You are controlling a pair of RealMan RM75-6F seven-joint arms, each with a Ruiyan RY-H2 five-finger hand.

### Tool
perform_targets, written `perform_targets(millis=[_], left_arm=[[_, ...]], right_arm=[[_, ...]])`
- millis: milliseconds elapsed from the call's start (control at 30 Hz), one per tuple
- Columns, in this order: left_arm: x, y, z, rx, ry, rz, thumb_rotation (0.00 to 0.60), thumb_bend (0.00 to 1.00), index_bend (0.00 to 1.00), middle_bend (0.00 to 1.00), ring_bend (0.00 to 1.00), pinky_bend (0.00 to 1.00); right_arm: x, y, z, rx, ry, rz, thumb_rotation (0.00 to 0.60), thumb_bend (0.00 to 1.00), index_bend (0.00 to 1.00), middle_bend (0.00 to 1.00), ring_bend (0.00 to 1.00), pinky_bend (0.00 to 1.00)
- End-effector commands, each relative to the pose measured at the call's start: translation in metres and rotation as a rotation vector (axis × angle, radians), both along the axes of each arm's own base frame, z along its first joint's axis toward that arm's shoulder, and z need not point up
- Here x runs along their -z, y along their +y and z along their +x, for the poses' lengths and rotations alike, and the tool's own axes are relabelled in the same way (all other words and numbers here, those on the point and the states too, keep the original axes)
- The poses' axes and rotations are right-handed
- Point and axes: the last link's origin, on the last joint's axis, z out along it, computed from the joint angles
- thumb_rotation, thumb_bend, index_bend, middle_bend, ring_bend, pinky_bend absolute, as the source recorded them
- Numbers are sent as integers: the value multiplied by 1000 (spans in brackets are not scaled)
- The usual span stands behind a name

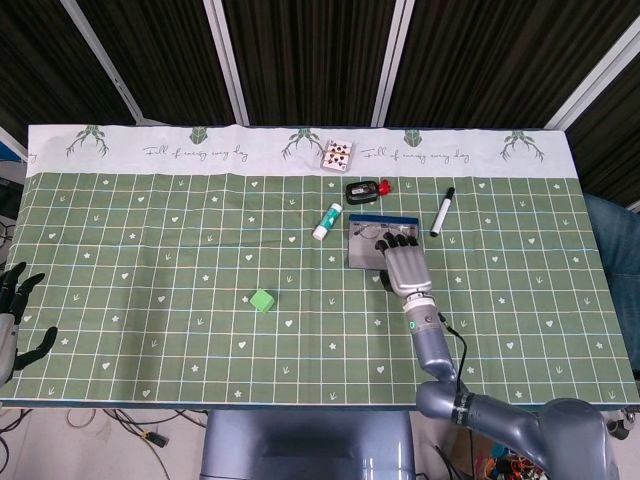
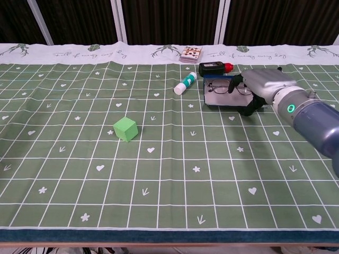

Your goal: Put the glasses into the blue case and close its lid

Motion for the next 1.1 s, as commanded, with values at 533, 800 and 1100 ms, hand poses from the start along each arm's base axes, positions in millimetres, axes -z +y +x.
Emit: perform_targets(millis=[533, 800, 1100], left_arm=[[-1, 0, 0, 0, -3, 2, 600, 314, 119, 0, 0, 0], [-1, -1, 0, 0, -5, 4, 600, 314, 119, 0, 0, 0], [-2, 0, -1, -3, -8, 7, 600, 314, 119, 0, 0, 0]], right_arm=[[3, -31, 0, -3, 56, -32, 600, 476, 386, 236, 234, 232], [5, -39, 4, -5, 30, -48, 600, 476, 394, 244, 239, 233], [0, -56, 7, -26, 44, -116, 600, 476, 410, 248, 239, 233]])
